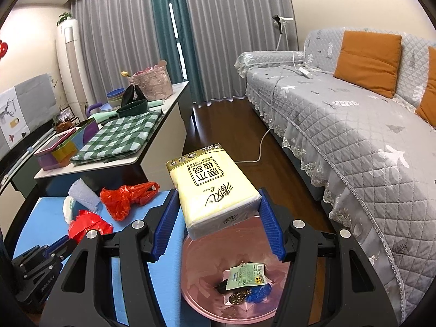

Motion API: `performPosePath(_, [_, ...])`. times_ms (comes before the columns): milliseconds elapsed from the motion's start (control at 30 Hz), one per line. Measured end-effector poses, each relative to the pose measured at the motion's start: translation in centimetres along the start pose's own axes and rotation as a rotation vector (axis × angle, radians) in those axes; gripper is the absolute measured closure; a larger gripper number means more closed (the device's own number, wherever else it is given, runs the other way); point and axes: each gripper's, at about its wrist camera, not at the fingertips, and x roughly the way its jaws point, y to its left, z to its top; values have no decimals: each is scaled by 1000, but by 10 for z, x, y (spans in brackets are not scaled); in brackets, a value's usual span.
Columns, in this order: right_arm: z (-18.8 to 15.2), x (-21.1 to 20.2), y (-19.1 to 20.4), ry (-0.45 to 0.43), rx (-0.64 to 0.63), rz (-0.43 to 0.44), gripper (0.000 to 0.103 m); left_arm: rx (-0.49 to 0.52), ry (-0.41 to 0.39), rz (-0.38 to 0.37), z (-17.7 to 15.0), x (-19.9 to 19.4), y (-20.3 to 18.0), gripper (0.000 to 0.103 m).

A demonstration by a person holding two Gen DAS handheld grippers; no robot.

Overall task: Collect trash
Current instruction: 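Carry the red bag and tissue pack over the pink bin and open both tools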

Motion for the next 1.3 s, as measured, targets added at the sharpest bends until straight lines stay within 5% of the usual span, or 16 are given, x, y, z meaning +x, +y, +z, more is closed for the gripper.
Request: performPosePath(1300, [-5, 26, -60, 42, 89, -62, 44, 126, 85, -116, 1, 69, -102, 89])
